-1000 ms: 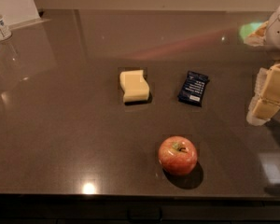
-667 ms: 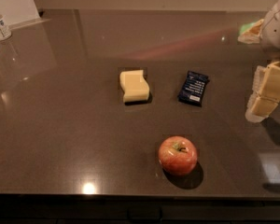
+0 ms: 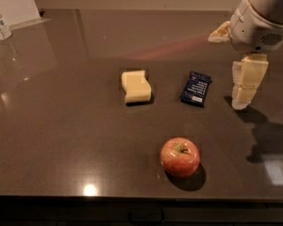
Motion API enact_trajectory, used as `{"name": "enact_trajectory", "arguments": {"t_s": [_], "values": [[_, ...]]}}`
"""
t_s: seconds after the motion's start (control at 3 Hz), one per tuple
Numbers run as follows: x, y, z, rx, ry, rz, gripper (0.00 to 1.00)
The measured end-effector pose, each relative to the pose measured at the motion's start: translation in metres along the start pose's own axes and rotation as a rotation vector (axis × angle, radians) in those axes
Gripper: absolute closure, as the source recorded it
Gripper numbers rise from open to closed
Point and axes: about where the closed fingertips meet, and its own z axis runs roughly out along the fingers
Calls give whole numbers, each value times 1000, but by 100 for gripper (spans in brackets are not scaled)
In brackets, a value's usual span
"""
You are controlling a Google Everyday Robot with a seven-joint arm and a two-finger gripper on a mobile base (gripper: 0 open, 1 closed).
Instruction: Move rxbar blueberry near apple
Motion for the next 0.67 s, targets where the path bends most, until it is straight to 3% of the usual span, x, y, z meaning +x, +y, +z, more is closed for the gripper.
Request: {"name": "enact_trajectory", "arguments": {"t_s": [0.67], "values": [[4,-54,50,-33,43,-252,0]]}}
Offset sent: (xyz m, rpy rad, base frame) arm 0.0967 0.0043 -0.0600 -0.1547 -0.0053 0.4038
